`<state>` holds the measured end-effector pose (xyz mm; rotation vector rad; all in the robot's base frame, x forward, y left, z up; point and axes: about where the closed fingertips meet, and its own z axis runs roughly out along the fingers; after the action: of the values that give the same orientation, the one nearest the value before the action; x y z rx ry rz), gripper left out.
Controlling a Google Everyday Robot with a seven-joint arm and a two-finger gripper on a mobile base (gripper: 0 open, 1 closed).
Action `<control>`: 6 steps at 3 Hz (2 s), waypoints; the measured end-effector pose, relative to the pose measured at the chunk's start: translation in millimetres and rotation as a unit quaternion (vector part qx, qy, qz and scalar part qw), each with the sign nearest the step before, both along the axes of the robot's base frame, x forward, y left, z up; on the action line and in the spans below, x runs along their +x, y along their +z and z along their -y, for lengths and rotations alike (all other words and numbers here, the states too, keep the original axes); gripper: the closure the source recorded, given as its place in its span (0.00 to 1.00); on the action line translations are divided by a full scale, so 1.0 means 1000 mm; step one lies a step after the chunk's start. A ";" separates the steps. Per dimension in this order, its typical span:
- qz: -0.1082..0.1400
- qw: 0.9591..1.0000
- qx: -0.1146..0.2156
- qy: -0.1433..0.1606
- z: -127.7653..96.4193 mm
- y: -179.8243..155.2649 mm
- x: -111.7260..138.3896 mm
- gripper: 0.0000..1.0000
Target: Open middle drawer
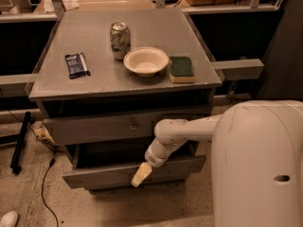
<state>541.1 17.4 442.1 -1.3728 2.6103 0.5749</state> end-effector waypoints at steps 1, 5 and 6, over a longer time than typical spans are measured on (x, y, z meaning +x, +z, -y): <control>-0.009 0.999 0.025 -0.032 0.012 0.011 -0.033 0.00; -0.018 0.999 0.030 -0.033 0.013 0.011 -0.034 0.00; -0.018 0.999 0.030 -0.033 0.013 0.013 -0.031 0.00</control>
Offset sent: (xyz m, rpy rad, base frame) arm -0.0201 -0.0044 0.0135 0.0470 0.0002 -0.0519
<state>509.9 4.8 454.8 -1.2661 2.6318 0.6675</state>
